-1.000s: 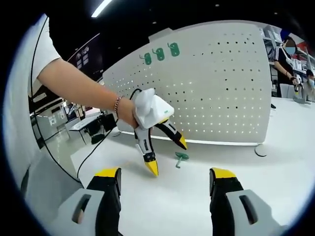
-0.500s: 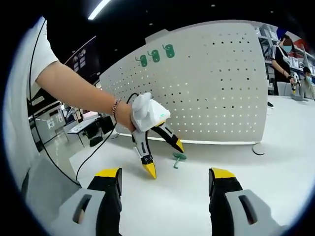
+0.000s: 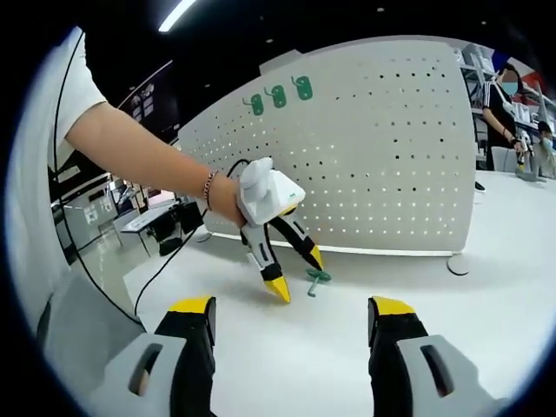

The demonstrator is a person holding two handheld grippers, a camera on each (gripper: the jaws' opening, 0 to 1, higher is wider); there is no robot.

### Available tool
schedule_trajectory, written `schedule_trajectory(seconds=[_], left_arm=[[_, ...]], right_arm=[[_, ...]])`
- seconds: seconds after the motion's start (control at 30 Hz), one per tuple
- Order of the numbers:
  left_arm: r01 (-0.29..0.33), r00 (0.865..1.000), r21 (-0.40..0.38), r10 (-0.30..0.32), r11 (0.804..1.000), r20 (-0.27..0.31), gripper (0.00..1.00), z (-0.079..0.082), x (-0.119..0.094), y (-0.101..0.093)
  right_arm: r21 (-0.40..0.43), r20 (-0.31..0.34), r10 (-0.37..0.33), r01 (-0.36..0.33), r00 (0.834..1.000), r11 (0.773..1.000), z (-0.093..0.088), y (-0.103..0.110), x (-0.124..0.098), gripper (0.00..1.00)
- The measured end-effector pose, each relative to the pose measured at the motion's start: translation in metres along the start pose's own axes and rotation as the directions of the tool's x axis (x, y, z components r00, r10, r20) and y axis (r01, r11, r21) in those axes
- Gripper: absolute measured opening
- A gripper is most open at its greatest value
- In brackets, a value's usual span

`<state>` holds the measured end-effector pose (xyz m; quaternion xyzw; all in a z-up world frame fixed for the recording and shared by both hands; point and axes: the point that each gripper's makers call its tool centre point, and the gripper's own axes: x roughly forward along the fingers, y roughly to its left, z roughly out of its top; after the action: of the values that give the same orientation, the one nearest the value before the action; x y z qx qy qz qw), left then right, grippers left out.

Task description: Insert the hook assembly into the mounting plate slot until the hook locks in place.

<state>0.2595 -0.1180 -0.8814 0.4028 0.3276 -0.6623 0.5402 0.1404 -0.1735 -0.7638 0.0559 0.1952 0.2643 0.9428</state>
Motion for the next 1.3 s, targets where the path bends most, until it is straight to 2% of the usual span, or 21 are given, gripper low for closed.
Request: schedule_trajectory(seconds=[0.1,0.43,0.6,0.93,1.0,1.17,1.3], left_arm=[[-0.010,1.000,-0.021,0.010,1.000,0.008,0.45,0.000,0.000,0.004],[-0.016,1.000,-0.022,0.016,1.000,0.002,0.38,0.001,0.000,0.007],[-0.028,1.000,-0.043,0.029,0.999,0.001,0.31,0.001,-0.001,0.014],[-0.048,0.999,-0.056,0.048,0.997,-0.003,0.20,0.000,0.000,0.017],[-0.054,0.999,-0.078,0.054,0.995,-0.004,0.18,0.000,0.000,0.019],[-0.063,0.998,-0.067,0.063,0.996,-0.009,0.14,0.000,0.000,0.020],[-0.081,0.997,-0.081,0.080,0.993,-0.013,0.08,-0.001,-0.001,0.021]], right_arm=[[-0.002,-0.004,0.002,-0.002,1.000,1.000,-0.001,0.000,0.000,0.69],[0.004,-0.007,-0.002,0.002,1.000,1.000,-0.002,-0.001,-0.001,0.68],[0.005,-0.009,0.000,0.000,1.000,1.000,-0.002,0.000,0.000,0.68],[0.008,-0.007,-0.002,0.002,1.000,1.000,-0.001,-0.001,-0.001,0.68],[0.011,-0.006,-0.002,0.002,1.000,1.000,-0.001,-0.001,-0.001,0.68],[0.010,-0.008,-0.001,0.001,1.000,1.000,-0.002,0.000,-0.001,0.68],[0.008,-0.010,-0.003,0.003,1.000,1.000,-0.002,0.000,-0.001,0.68]])
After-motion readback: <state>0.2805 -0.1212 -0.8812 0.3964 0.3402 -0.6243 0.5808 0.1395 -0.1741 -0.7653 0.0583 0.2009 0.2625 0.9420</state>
